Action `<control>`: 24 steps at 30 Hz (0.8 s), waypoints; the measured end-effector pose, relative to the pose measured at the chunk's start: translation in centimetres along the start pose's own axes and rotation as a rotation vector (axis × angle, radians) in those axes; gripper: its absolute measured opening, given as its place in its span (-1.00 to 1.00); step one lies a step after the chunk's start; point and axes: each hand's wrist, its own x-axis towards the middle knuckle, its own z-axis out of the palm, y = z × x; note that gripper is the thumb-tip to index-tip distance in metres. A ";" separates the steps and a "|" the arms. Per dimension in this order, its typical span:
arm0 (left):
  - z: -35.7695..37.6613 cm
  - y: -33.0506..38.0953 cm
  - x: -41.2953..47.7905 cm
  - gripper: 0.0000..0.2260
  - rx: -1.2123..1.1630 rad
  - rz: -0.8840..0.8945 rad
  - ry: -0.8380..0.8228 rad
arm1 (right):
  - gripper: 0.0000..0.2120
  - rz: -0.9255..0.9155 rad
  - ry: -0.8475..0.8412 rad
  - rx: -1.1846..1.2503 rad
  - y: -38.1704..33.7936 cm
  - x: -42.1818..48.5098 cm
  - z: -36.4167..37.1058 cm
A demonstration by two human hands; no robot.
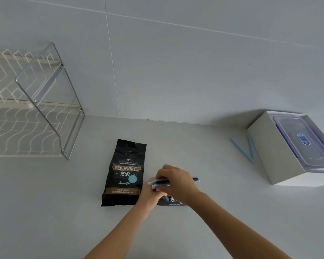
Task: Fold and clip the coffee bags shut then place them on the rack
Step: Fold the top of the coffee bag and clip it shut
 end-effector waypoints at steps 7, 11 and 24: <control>-0.1 1.1 -0.6 -0.73 -0.062 -0.047 -0.039 | -0.89 0.014 0.042 -0.013 0.5 0.4 0.4; -0.5 0.8 -1.6 -0.72 -0.333 -0.089 0.045 | -0.86 0.041 0.068 -0.038 0.8 0.3 0.7; 0.1 -0.3 -2.7 -0.78 -0.683 -0.284 0.174 | -0.78 0.067 0.156 0.029 0.7 -0.9 1.9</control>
